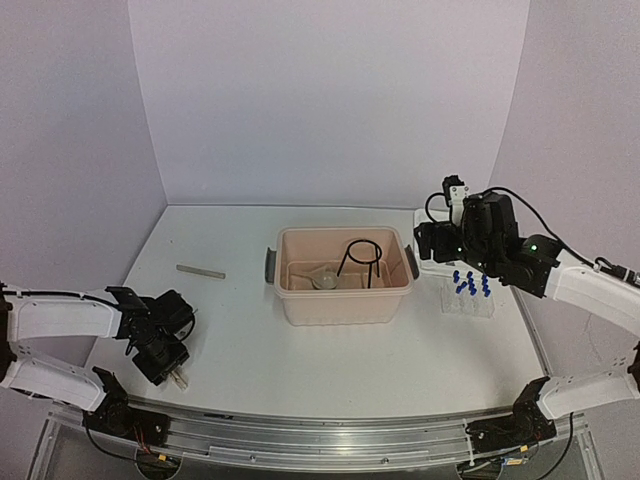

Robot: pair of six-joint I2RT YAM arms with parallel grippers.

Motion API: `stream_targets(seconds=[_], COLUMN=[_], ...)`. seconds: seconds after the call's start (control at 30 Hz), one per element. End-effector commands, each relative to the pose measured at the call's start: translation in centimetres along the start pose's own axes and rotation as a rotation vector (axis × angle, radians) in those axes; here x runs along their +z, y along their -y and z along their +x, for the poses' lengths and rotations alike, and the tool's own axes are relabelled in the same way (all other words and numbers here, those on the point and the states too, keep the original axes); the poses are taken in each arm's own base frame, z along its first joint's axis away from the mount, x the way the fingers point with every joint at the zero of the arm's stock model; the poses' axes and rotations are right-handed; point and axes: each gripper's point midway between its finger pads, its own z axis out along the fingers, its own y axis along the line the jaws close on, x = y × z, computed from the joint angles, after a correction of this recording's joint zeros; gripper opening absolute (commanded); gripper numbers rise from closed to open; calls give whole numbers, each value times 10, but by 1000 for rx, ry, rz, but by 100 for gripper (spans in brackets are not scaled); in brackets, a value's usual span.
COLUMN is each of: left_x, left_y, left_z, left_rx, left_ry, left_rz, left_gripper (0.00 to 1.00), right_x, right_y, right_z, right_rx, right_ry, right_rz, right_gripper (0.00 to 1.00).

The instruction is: Organize the chemistry lab equipment

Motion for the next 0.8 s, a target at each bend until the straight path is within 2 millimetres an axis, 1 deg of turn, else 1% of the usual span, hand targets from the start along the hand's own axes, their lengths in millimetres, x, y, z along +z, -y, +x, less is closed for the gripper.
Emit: stream_targets(seconds=[0.0,0.1,0.17,0.2,0.27,0.33,0.4,0.43,0.5,0.53,0.57,0.6,0.63,0.7,0.73,0.77], left_x=[7,8,4,-2,-16,-37,-73,-94,-150,-180,-207,-237,-260,-295,-305,-310], left_y=[13,14,17,21,28,40,61,77,129,158,185,214,239,274,289,302], left_z=[4,3,0,-3,-11,-25,-45,-54,-68,-70,-66,-57,-45,-14,-2,12], left_rx=[7,17,27,36,47,65,107,133,279,358,488,610,720,961,1060,1154], left_ry=[-29,-24,-15,-3,36,102,194,241,343,393,436,477,499,509,519,516], left_rz=[16,10,20,30,52,90,164,222,420,538,644,780,893,1063,1112,1149], left_gripper=[43,21,6,2,0,0,0,0,0,0,0,0,0,0,0,0], right_x=[-4,-4,-4,-4,-4,-4,-4,-4,-4,-4,-4,-4,-5,-7,-9,-11], right_y=[9,11,13,14,15,16,16,16,14,13,12,10,7,-2,-7,-11], right_z=[-10,-9,-9,-9,-8,-8,-8,-8,-9,-9,-9,-9,-9,-11,-12,-14], right_rx=[9,6,3,3,3,5,4,4,-2,-6,-10,-13,-14,-7,0,8], right_ry=[42,43,44,46,45,44,44,44,45,43,42,41,41,39,39,39], right_rz=[39,53,62,68,73,77,77,77,70,63,56,45,26,-28,-61,-92], right_gripper=[91,91,91,91,91,91,91,91,91,91,91,91,91,91,91,91])
